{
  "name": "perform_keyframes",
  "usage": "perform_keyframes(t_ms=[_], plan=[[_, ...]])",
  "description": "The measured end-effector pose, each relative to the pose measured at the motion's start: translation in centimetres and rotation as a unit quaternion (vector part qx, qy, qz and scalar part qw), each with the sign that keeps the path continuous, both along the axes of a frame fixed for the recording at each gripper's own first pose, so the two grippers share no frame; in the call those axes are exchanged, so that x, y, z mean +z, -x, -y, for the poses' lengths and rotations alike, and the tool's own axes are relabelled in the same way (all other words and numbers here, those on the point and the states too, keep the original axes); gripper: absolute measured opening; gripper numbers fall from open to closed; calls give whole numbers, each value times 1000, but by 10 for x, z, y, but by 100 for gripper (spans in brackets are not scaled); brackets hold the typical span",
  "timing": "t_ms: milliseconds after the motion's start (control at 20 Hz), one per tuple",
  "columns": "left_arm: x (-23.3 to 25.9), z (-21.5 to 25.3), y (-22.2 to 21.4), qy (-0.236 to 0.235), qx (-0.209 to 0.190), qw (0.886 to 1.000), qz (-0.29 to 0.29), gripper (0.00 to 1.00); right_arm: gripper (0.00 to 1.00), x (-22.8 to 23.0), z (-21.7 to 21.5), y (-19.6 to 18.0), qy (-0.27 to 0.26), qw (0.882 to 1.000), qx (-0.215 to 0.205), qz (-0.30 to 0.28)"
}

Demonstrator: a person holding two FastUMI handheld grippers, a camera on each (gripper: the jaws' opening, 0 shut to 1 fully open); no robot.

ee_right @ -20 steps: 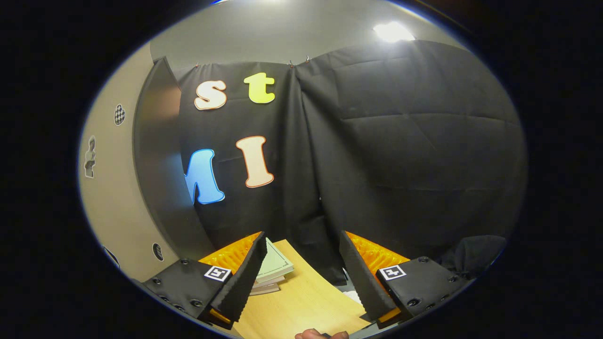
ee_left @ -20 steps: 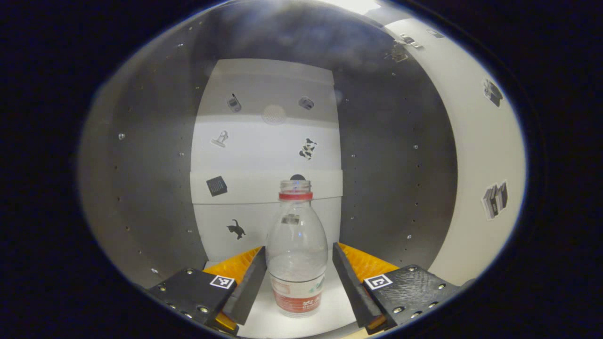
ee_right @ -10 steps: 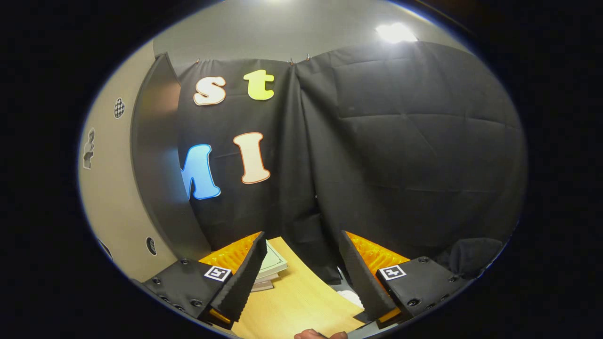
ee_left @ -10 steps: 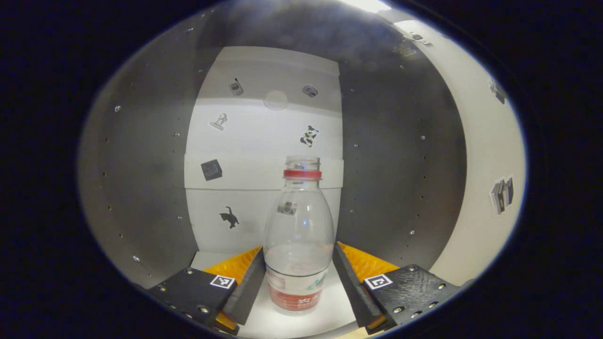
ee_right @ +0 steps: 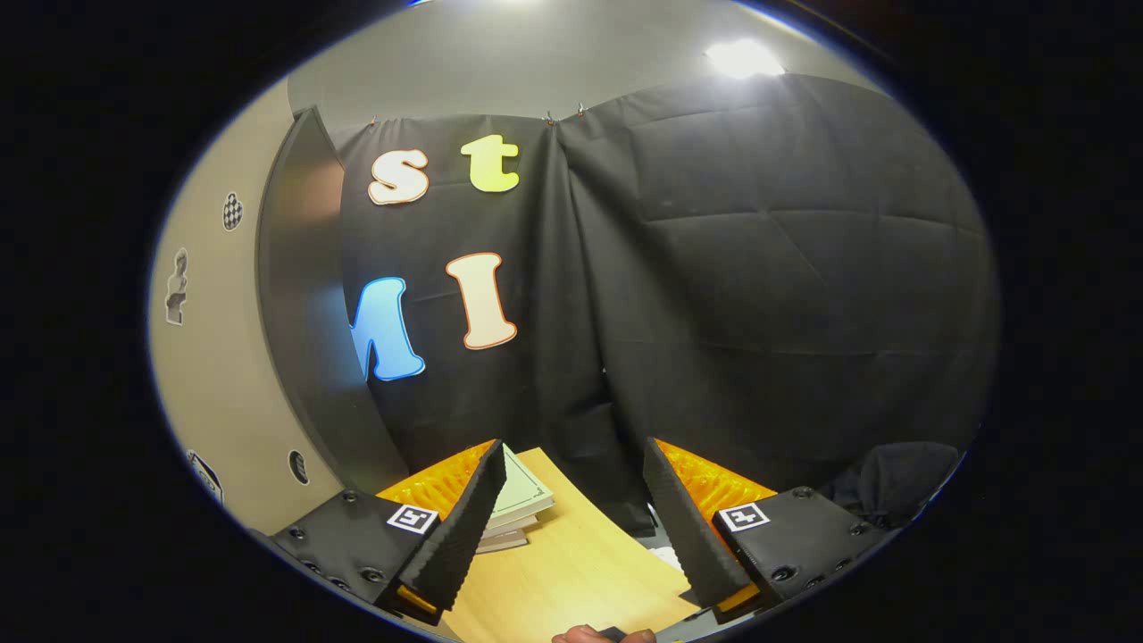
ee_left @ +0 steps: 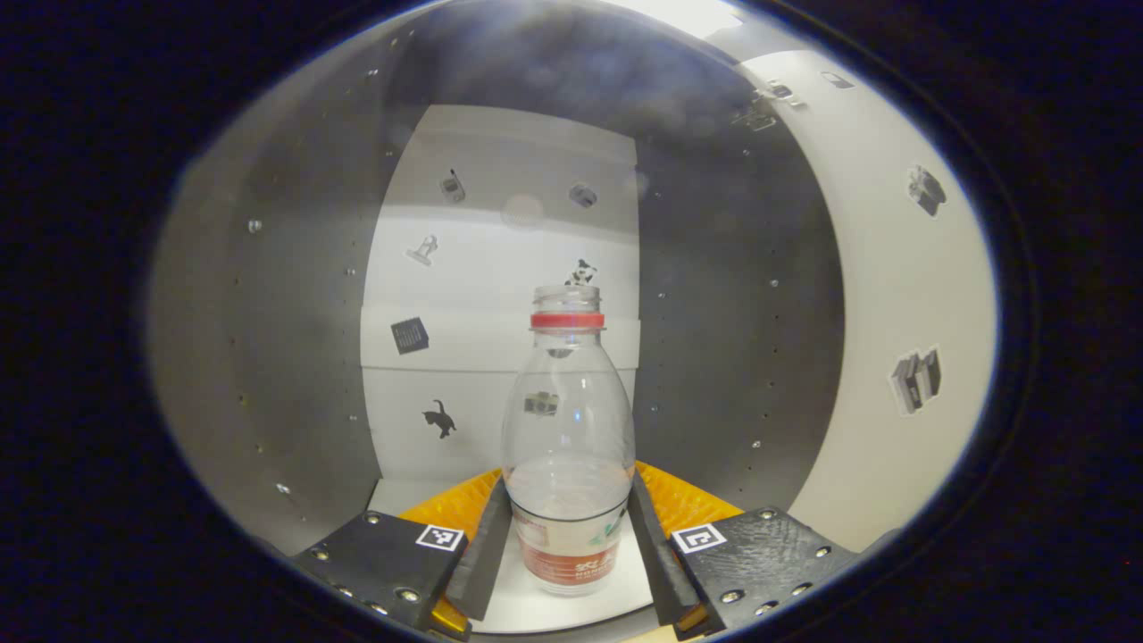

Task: Open the cabinet door with the right hand, grasp the bottle in the cabinet with the left hand and place it on the coaster, then close the cabinet door with the right hand.

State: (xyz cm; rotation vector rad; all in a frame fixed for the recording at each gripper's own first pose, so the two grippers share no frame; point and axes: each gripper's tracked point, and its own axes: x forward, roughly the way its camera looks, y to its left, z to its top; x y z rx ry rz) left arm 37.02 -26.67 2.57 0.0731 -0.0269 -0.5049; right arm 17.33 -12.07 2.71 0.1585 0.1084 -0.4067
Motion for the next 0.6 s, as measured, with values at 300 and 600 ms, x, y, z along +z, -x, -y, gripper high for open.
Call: perform_keyframes(t_ms=[300,600], plan=[[14,-19,49,-19,-21,999,23,71,98,5,-26,18,-8,1000,7,4],[15,-59,107,-27,-26,999,32,67,98,11,-39,49,9,1000,-2,14]])
